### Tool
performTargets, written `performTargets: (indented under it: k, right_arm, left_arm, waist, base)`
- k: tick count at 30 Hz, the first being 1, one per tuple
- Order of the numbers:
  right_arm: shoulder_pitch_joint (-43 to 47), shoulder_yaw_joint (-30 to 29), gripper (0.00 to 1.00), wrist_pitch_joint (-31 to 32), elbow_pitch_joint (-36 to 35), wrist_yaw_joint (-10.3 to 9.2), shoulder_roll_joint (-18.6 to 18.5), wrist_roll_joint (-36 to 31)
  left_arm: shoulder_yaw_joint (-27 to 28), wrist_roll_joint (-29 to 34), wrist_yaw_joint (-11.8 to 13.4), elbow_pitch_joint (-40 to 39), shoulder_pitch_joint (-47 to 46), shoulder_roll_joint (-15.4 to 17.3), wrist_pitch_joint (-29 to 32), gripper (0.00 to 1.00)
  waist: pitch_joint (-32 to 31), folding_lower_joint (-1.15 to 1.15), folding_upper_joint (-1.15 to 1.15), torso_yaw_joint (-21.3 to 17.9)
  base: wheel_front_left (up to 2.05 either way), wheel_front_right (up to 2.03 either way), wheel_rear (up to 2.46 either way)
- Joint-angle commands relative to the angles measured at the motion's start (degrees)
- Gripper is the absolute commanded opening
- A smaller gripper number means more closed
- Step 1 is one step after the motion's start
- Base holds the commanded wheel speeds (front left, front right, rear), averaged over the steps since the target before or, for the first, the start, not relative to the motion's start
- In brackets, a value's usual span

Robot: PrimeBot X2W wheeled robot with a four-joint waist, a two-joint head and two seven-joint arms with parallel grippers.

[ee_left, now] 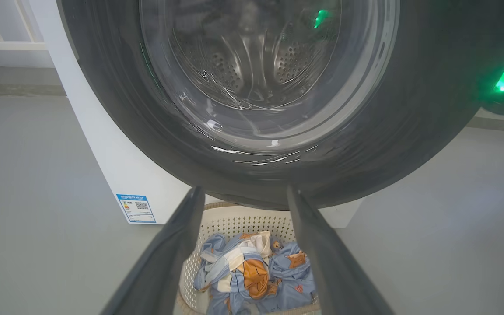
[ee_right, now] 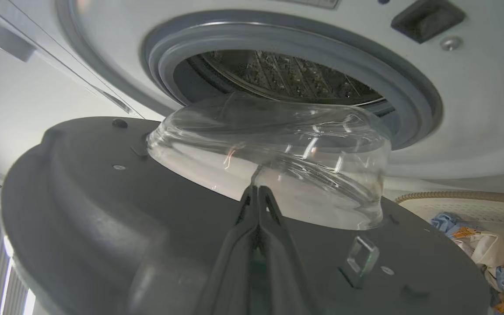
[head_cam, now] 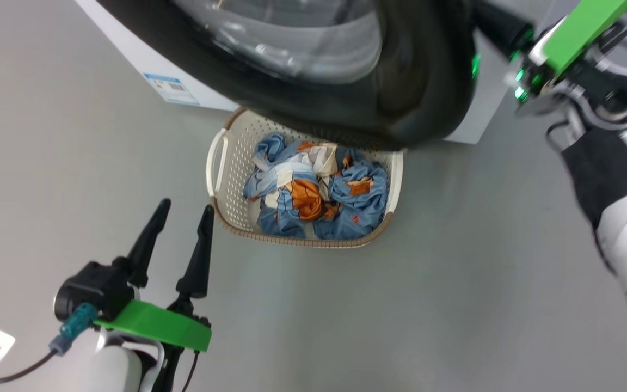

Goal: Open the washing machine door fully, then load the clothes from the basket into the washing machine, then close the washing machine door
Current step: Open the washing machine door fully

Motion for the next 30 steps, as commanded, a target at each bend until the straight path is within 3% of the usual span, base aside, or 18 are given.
performTargets:
  k: [1, 20, 30]
  right_arm:
    - [2.4, 1.5, 0.0, 1.1, -2.2, 0.09, 2.4, 0.2]
    - [16.9, 5.5, 0.0, 7.0, -11.2, 0.09, 4.5, 1.9]
    - [23.6, 8.2, 0.0, 9.5, -15.4, 0.09, 7.0, 2.2]
  left_arm:
    - [2.0, 0.8, -0.1, -0.9, 1.3, 1.7, -0.4, 1.0]
    - [4.9, 2.8, -0.1, -0.8, 7.6, 1.9, -0.4, 1.0]
    - [5.1, 3.5, -0.1, -1.1, 9.3, 1.7, -0.4, 1.0]
  waist:
    - [-1.9, 0.0, 0.0, -0.7]
    - [-10.1, 0.0, 0.0, -1.7]
    - [-13.0, 0.0, 0.0, -0.3]
  base:
    - [0.0, 0.0, 0.0]
    - [0.0, 0.0, 0.0]
    - [0.0, 0.0, 0.0]
